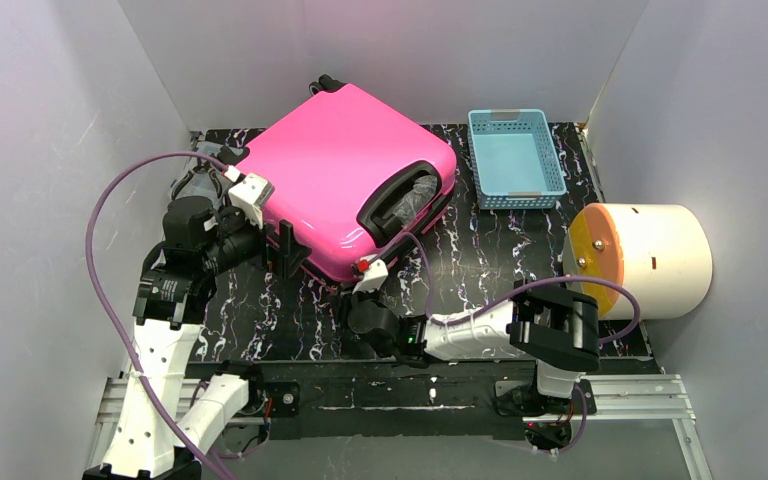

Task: Open, take out, and arrange the luggage

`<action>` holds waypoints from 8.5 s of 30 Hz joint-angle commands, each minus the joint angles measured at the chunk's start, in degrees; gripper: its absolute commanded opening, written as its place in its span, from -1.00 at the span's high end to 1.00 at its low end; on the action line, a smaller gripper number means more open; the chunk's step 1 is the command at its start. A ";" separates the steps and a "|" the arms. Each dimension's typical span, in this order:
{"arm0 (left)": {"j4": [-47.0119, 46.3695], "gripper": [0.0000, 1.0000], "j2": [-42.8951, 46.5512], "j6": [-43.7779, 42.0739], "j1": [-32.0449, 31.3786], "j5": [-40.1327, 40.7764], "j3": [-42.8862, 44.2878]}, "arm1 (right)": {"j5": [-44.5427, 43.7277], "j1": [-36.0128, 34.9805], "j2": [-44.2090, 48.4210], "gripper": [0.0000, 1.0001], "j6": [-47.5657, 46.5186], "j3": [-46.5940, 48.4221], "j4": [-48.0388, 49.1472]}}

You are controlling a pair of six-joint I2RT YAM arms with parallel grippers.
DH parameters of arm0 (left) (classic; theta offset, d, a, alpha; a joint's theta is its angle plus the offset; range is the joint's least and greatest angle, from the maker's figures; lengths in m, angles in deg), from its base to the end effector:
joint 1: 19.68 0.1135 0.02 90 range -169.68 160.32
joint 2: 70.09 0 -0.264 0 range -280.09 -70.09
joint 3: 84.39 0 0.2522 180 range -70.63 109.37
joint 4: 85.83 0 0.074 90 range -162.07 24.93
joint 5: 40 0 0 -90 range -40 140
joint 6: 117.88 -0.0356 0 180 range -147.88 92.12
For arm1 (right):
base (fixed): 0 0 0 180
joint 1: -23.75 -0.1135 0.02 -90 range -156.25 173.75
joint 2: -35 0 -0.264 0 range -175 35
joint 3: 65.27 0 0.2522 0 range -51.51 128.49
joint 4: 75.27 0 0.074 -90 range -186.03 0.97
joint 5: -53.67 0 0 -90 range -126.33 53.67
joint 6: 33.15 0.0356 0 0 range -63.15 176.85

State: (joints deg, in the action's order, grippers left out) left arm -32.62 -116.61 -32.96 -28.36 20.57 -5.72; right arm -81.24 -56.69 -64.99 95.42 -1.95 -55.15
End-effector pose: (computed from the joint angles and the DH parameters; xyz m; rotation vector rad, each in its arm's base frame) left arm 0.1455 -0.0399 0.4015 0.5662 1.8404 -0.5383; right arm 0.0851 0.3540 0.1946 -0.1218 1.8353 0.7613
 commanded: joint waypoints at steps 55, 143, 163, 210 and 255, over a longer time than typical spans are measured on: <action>-0.79 -0.97 -8.57 -19.81 -14.33 9.02 4.72 | 14.44 9.32 12.49 0.97 -10.22 3.96 -31.49; -0.30 -0.63 -27.81 -21.68 -26.78 13.28 16.48 | 46.48 27.84 12.43 0.97 -8.02 4.42 -15.25; -5.54 -0.29 -46.02 -16.02 -36.22 34.41 27.08 | 48.31 32.90 14.52 0.97 1.90 -6.61 -3.92; 31.00 1.00 -18.38 -26.57 -37.78 25.35 12.81 | 48.30 53.34 19.13 0.97 -28.55 3.83 -33.60; 15.54 -0.16 -54.64 -14.74 -44.78 45.16 36.91 | 56.51 53.29 17.92 0.97 -29.69 2.17 -28.62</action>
State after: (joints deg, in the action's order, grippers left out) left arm -19.38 -172.43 -48.81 -73.80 65.42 33.42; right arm -25.48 -3.73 -47.98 65.61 -0.77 -88.74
